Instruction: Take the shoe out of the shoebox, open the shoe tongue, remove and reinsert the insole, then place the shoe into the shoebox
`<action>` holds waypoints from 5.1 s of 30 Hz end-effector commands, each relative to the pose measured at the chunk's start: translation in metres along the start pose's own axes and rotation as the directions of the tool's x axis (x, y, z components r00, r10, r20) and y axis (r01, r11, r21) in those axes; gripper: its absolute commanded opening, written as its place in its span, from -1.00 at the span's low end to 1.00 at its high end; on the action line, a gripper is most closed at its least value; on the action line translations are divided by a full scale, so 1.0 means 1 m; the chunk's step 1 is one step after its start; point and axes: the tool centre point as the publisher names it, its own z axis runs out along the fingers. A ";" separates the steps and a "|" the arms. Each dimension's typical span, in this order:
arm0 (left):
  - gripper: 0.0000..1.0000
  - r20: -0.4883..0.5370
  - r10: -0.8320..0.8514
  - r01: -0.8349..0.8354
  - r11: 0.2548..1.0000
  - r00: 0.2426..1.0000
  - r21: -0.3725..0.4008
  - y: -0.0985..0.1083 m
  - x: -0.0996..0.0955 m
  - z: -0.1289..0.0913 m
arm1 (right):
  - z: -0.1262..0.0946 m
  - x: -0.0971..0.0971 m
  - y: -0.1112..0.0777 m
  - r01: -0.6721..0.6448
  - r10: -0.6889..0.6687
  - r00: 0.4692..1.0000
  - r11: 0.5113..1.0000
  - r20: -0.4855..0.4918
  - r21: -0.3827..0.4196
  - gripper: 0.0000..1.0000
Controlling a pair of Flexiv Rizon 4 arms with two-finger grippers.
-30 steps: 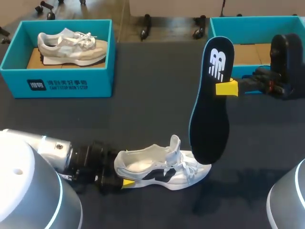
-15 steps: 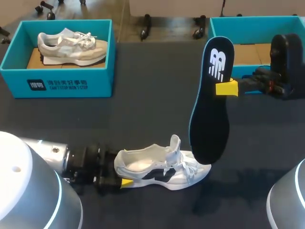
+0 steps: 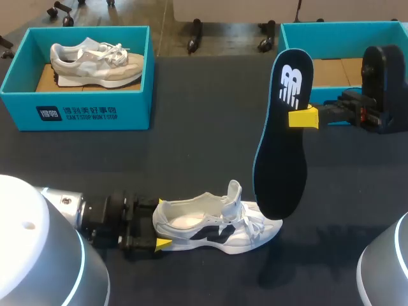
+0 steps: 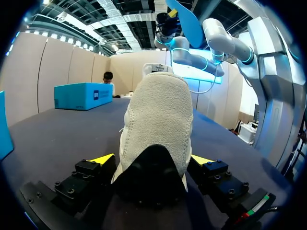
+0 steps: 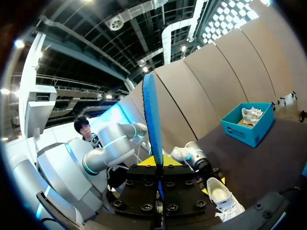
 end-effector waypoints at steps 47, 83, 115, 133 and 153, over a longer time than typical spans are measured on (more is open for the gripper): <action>1.00 -0.007 -0.003 -0.004 0.617 1.000 -0.787 -0.025 0.016 -0.051 | 0.001 -0.001 -0.001 0.001 -0.001 1.000 1.000 -0.001 0.000 -1.00; 1.00 0.012 0.140 -0.028 0.283 0.990 -0.959 -0.034 0.012 -0.046 | 0.001 -0.001 -0.001 0.001 -0.001 1.000 1.000 -0.001 0.000 -1.00; 1.00 -0.034 0.205 -0.113 0.390 0.978 -0.914 -0.116 -0.013 -0.016 | 0.001 -0.001 -0.001 0.001 -0.001 1.000 1.000 -0.001 0.000 -1.00; 1.00 -0.059 0.186 -0.134 0.421 0.981 -0.897 -0.081 -0.023 0.038 | 0.001 -0.001 -0.001 0.001 -0.001 1.000 1.000 -0.001 0.000 -1.00; 0.44 -0.023 0.158 -0.087 0.412 0.987 -0.907 -0.050 -0.036 0.062 | 0.001 -0.001 -0.001 0.001 -0.001 1.000 1.000 -0.001 0.000 -1.00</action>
